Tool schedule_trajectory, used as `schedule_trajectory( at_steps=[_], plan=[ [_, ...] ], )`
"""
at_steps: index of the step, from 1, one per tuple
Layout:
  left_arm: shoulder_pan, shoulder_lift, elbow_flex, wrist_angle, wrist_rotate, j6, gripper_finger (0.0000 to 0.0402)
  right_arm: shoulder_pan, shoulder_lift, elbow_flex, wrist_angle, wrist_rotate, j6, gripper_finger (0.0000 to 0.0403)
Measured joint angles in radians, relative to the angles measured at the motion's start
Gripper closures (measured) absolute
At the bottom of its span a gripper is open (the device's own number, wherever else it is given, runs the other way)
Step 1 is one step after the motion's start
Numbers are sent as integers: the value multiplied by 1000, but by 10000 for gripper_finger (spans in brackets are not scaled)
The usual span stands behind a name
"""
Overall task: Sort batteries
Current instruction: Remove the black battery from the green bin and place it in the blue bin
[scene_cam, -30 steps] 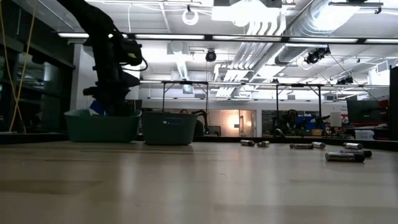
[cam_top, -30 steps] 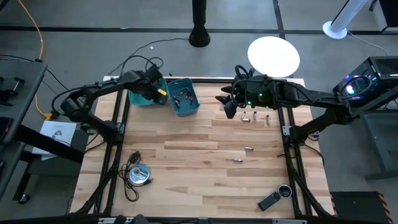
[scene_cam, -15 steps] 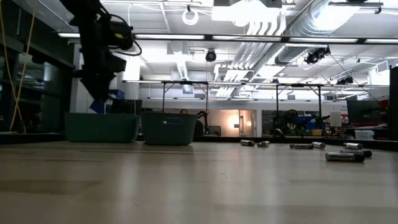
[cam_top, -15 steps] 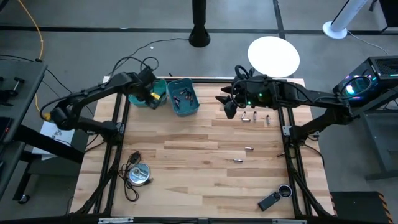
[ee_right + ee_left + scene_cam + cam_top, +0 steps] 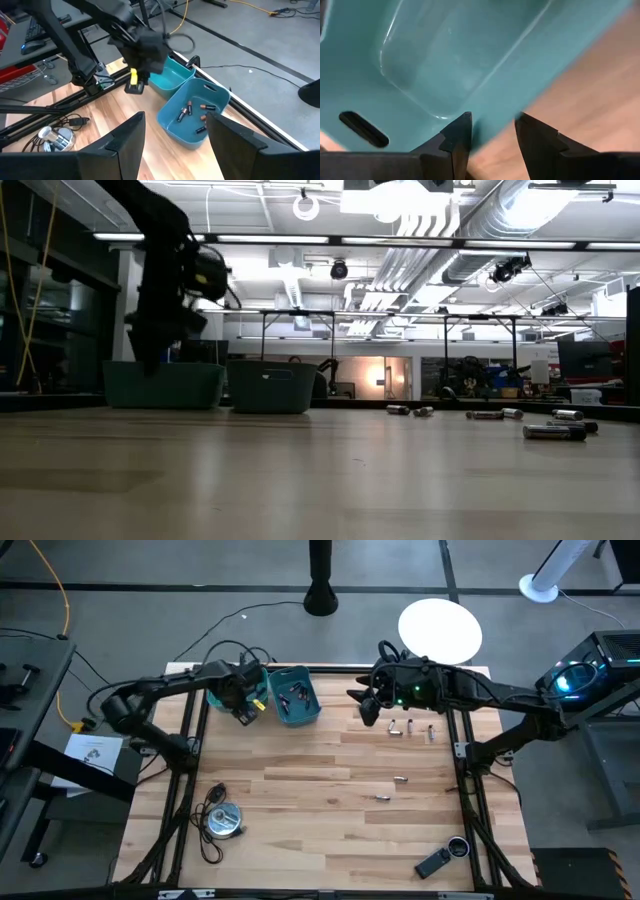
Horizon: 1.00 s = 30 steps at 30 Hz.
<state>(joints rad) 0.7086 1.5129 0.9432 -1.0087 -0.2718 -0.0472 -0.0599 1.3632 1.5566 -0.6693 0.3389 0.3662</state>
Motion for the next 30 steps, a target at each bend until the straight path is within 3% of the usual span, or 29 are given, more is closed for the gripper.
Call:
schedule_trajectory(
  at_steps=[4, 9, 19, 24, 30],
  plan=[
    [3, 77, 0, -9, 8, 33, 281, 1, 0, 0, 0, -1, 2, 199],
    [-28, 18, 0, -25, 51, 32, 387, 1, 0, 0, 0, -1, 3, 199],
    [-28, -327, 24, -76, 92, -110, 400, 1, 0, 0, 0, -1, -28, 199],
    [-28, -447, 49, 224, 272, -215, 401, 1, 0, 0, 0, 2, -57, 199],
    [-34, -420, 50, 718, 438, -364, 401, 1, -1, 0, 0, 2, -54, 199]
  ],
)
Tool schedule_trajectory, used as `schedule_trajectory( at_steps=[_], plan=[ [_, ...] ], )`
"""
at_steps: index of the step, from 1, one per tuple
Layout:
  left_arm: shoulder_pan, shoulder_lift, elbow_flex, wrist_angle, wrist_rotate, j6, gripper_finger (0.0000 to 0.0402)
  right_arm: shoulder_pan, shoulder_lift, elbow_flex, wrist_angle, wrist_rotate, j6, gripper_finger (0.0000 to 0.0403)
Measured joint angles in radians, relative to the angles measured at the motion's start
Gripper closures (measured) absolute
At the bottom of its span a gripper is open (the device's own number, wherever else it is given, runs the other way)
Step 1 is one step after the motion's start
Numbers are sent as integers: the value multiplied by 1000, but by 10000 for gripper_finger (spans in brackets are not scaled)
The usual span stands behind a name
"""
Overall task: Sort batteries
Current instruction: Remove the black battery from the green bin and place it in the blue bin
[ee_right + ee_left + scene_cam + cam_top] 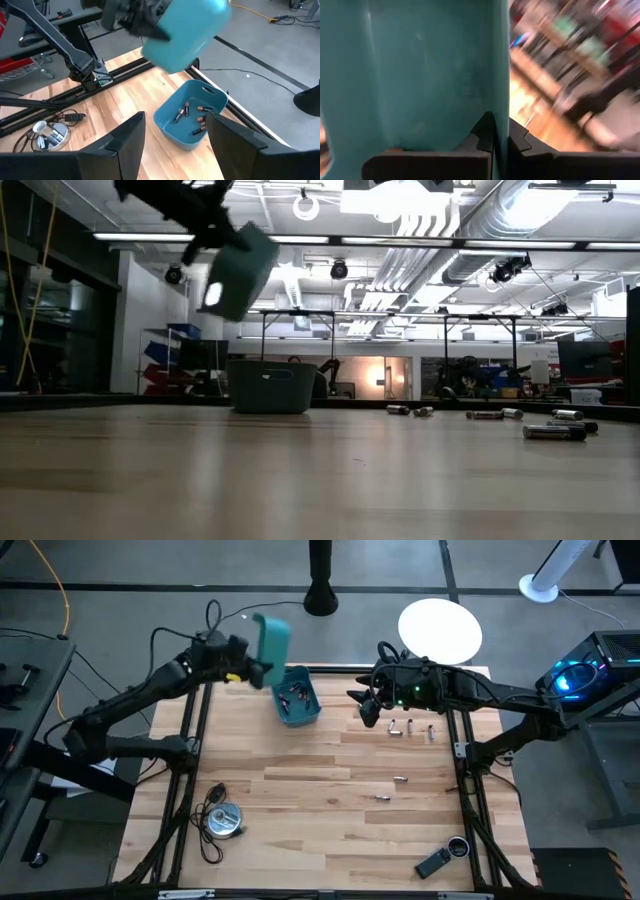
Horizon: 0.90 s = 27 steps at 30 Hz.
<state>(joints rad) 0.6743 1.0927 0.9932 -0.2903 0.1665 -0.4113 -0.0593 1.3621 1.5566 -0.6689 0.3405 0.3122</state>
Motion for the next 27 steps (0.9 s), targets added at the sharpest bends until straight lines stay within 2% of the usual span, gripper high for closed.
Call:
schedule_trajectory(
  at_steps=[7, 13, 17, 20, 27],
  plan=[
    [-46, 181, 0, 500, 86, -168, 401, 1, -5, 0, 0, 0, 0, 199],
    [-127, 337, 0, 758, 88, -225, 401, 1, -31, 0, 0, 0, 0, 199],
    [-164, 383, -16, 911, 66, -267, 401, 1, -50, 0, 0, 1, 1, 199],
    [-178, 382, -85, 1054, 17, -316, 402, 1, -61, 0, 1, 1, 1, 199],
    [-169, 369, -363, 1403, -131, -477, 401, 1, -66, 0, 5, 2, 5, 199]
  ],
)
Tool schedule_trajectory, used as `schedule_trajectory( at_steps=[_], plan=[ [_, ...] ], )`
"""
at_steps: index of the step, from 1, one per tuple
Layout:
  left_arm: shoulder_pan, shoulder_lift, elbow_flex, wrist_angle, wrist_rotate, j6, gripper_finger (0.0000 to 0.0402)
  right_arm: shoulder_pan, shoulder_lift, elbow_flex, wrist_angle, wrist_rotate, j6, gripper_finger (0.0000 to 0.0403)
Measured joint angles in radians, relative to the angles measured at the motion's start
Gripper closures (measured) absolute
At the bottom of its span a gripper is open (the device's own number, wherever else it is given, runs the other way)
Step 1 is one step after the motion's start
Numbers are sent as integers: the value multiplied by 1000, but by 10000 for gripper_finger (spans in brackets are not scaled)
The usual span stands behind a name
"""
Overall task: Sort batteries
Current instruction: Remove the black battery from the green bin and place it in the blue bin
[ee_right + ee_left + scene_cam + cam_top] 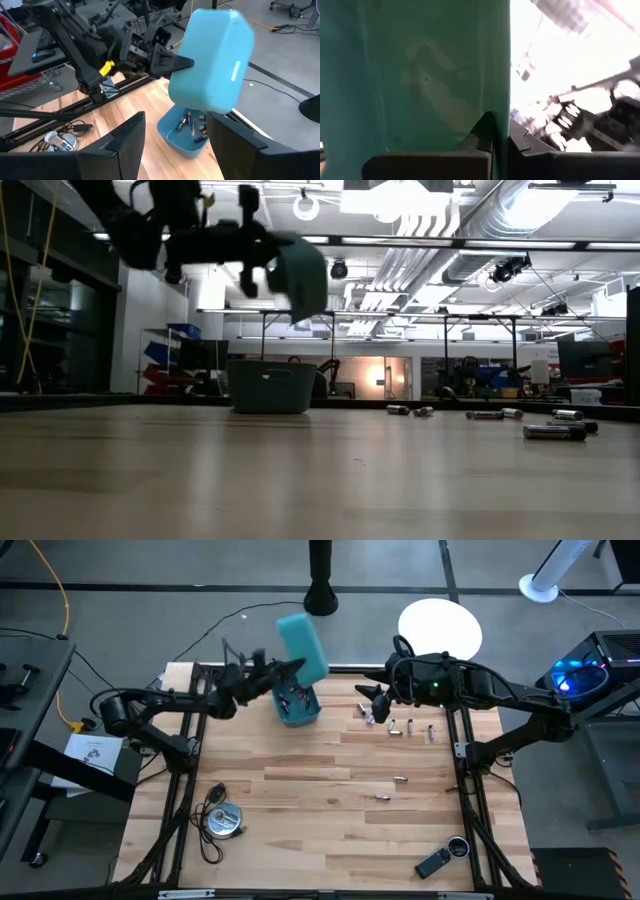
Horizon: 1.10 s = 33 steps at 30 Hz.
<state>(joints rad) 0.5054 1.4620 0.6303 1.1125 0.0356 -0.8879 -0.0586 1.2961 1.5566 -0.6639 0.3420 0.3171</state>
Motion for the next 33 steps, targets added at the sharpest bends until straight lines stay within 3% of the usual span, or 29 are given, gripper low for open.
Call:
schedule_trajectory(
  at_steps=[5, 9, 12, 14, 17, 19, 24, 27, 33],
  plan=[
    [9, -5, -78, 122, -39, -50, 401, 0, 0, 0, 2, 0, 18, 199],
    [35, -66, -10, -24, 84, -22, 401, 0, 0, 0, 3, 18, 23, 199],
    [60, -166, 93, -464, 182, 77, 401, 0, 0, 0, 3, 19, 26, 199],
    [63, -240, 179, -853, 160, 244, 401, 0, 0, 0, 1, 18, 42, 199],
    [63, -334, 316, -1343, 6, 481, 401, 0, 0, 0, -19, 18, 50, 199],
    [64, -382, 385, -1600, -124, 535, 401, 0, 0, 0, -26, 19, 48, 199],
    [64, -466, 406, -2090, -396, 324, 401, 0, 0, 0, -28, 29, 42, 199],
    [60, -495, 340, -2156, -398, 200, 401, 0, 0, 0, -27, 37, 26, 199],
    [43, -473, 217, -2060, -335, 71, 401, -2, 0, 0, -23, 44, 15, 199]
  ],
)
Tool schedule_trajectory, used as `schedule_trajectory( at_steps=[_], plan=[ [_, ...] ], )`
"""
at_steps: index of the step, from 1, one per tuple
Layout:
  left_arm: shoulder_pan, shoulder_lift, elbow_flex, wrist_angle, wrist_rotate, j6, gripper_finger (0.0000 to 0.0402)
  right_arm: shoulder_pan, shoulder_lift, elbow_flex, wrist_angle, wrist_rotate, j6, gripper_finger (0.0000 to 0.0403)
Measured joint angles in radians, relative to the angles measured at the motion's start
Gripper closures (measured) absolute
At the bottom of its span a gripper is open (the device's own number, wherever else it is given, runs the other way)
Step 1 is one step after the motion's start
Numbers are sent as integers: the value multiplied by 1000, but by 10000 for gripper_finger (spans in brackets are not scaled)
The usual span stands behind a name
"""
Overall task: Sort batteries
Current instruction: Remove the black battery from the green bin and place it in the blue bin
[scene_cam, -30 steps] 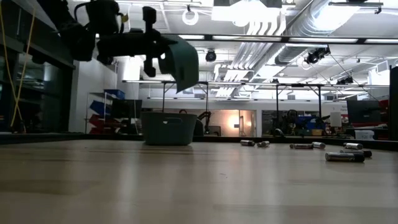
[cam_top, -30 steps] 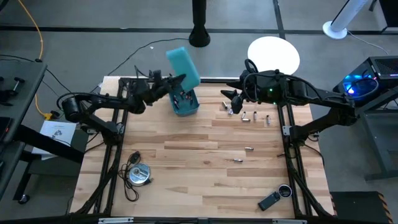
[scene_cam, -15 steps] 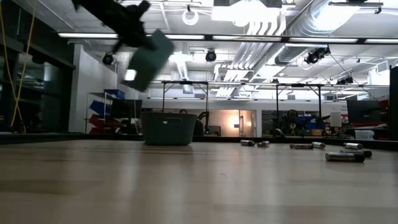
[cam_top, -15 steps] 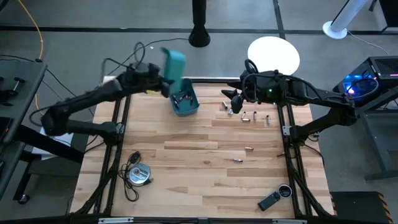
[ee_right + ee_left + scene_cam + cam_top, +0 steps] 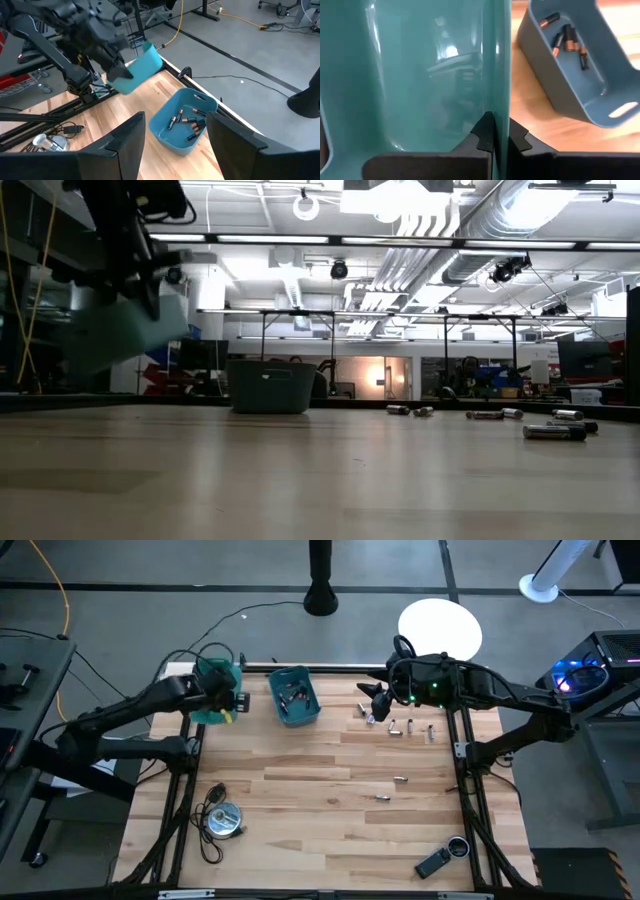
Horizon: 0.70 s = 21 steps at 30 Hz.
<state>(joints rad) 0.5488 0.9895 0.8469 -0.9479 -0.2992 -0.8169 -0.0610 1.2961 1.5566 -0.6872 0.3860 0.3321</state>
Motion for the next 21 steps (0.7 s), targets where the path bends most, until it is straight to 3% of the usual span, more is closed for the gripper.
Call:
schedule_trajectory(
  at_steps=[8, 12, 21],
  plan=[
    [1, 99, -36, 163, 19, -40, 401, 0, 0, 0, 0, 0, -18, 199],
    [1, 124, -36, 164, 25, -20, 395, 0, 0, 0, -4, 0, -18, 199],
    [1, 125, -37, 157, 19, -18, 328, 0, 0, 0, -4, 0, 10, 199]
  ],
)
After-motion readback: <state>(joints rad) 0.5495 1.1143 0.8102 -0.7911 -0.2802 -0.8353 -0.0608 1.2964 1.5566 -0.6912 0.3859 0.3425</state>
